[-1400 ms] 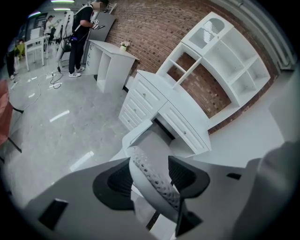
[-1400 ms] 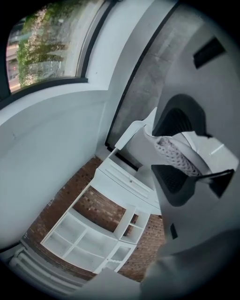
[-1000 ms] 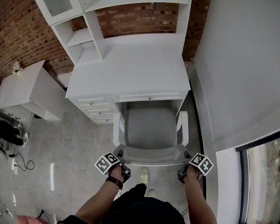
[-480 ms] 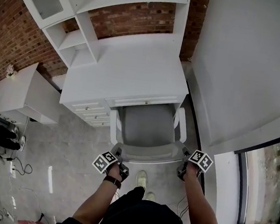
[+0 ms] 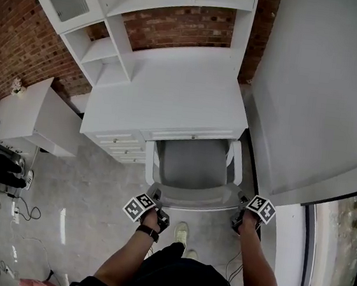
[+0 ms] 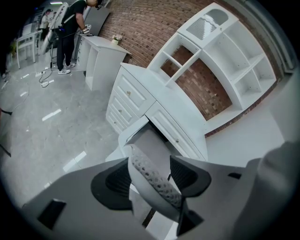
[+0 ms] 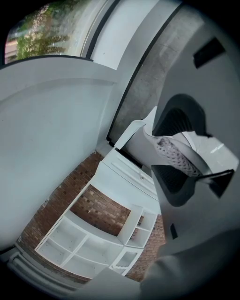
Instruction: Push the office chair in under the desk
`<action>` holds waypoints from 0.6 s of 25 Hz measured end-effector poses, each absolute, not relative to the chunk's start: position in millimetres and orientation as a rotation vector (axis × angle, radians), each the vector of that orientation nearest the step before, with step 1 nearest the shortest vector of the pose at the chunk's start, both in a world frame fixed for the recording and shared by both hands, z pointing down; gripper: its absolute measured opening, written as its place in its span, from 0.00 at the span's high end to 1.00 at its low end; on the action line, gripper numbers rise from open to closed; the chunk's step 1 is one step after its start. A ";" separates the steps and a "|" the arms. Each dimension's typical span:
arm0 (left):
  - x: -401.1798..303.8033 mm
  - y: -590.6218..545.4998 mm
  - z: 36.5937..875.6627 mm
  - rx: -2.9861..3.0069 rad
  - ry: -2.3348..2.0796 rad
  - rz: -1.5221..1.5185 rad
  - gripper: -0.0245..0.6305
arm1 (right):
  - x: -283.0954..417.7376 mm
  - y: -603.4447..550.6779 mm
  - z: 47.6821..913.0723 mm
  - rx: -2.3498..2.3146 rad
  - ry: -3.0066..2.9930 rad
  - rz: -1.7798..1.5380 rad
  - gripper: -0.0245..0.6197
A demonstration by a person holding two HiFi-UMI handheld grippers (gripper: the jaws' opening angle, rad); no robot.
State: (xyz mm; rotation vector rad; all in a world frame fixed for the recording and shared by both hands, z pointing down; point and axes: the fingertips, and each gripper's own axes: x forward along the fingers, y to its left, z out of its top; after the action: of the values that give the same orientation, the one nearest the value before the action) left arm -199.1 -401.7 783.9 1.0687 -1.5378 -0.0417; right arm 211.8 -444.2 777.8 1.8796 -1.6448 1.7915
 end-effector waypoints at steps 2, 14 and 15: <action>-200.9 -404.7 784.0 1.070 -1.535 -0.044 0.60 | 209.8 -448.3 777.8 1.879 -1.648 1.787 0.68; -201.0 -415.6 785.6 1.093 -1.528 -0.053 0.58 | 205.6 -461.3 778.7 1.850 -1.700 1.792 0.67; -200.1 -415.8 785.6 1.104 -1.523 -0.048 0.57 | 205.7 -460.8 778.6 1.849 -1.713 1.793 0.66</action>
State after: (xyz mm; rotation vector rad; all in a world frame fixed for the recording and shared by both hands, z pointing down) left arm -200.1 -415.8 785.6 1.1044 -1.5234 -0.0484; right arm 205.7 -460.8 778.6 1.8495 -1.7130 1.7927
